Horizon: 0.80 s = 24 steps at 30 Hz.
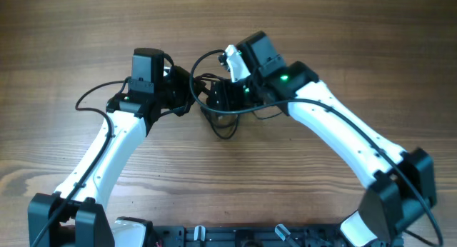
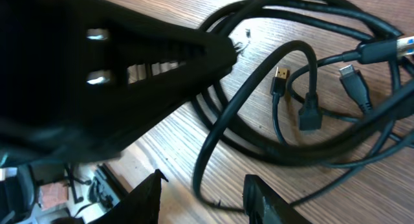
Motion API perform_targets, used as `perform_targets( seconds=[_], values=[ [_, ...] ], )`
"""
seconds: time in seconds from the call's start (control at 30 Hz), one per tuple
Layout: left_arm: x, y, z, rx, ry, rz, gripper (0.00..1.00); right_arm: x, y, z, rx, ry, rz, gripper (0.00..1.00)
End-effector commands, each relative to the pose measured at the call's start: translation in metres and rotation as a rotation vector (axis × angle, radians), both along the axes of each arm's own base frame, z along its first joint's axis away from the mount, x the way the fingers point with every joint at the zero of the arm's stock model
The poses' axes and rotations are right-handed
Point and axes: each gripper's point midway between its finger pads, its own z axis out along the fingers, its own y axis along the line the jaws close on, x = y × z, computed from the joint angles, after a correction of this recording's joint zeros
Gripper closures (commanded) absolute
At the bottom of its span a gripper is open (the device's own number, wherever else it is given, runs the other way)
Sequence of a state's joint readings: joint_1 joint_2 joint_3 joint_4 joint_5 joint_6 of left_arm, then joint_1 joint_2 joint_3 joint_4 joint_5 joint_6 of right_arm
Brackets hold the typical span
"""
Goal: Untangle cables
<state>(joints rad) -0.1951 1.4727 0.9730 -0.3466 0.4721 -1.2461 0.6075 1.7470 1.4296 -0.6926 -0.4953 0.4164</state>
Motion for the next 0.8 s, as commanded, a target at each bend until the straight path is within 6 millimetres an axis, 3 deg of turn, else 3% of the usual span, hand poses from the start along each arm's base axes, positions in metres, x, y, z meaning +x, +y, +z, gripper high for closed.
perform_targets(
  seconds=[0.0, 0.13, 0.2, 0.23, 0.3, 0.33, 0.43, 0.53, 0.57, 0.63, 0.7, 0.77],
  values=[
    [0.000, -0.001, 0.002, -0.059, 0.041, 0.037, 0.96, 0.003, 0.013, -0.020, -0.025, 0.038, -0.023, 0.59],
    [0.000, -0.002, 0.002, -0.060, 0.041, 0.035, 0.96, 0.004, 0.018, -0.028, -0.024, 0.069, -0.044, 0.67],
    [-0.001, -0.002, 0.002, -0.060, 0.042, 0.034, 0.96, 0.006, 0.019, -0.028, -0.019, 0.073, -0.066, 0.78],
    [-0.001, -0.002, 0.001, -0.058, 0.046, 0.034, 0.96, 0.007, 0.019, -0.027, -0.016, 0.071, -0.070, 0.93],
    [-0.001, 0.001, 0.000, 0.001, -0.005, -0.018, 0.96, 0.011, 0.016, -0.023, -0.005, 0.067, -0.078, 0.96],
    [0.000, 0.005, -0.003, 0.063, -0.048, -0.054, 0.96, 0.012, 0.013, -0.010, 0.032, 0.058, -0.067, 0.96],
    [-0.009, 0.029, -0.025, 0.285, -0.056, -0.116, 0.96, 0.016, -0.010, 0.057, 0.191, -0.012, -0.055, 0.96],
    [-0.016, 0.041, -0.034, 0.388, -0.050, -0.164, 0.96, 0.024, -0.060, 0.129, 0.345, -0.115, -0.101, 0.96],
    [-0.016, 0.043, -0.035, 0.404, -0.052, -0.170, 0.96, 0.026, -0.076, 0.144, 0.374, -0.146, -0.124, 0.96],
    [-0.016, 0.048, -0.038, 0.433, -0.045, -0.159, 0.96, 0.041, -0.141, 0.177, 0.398, -0.239, -0.280, 0.96],
    [-0.015, 0.048, -0.037, 0.436, -0.051, -0.159, 0.96, 0.050, -0.185, 0.176, 0.355, -0.250, -0.419, 0.96],
    [-0.014, 0.048, -0.036, 0.435, -0.055, -0.158, 0.96, 0.059, -0.233, 0.150, 0.232, -0.203, -0.609, 0.96]
  ],
)
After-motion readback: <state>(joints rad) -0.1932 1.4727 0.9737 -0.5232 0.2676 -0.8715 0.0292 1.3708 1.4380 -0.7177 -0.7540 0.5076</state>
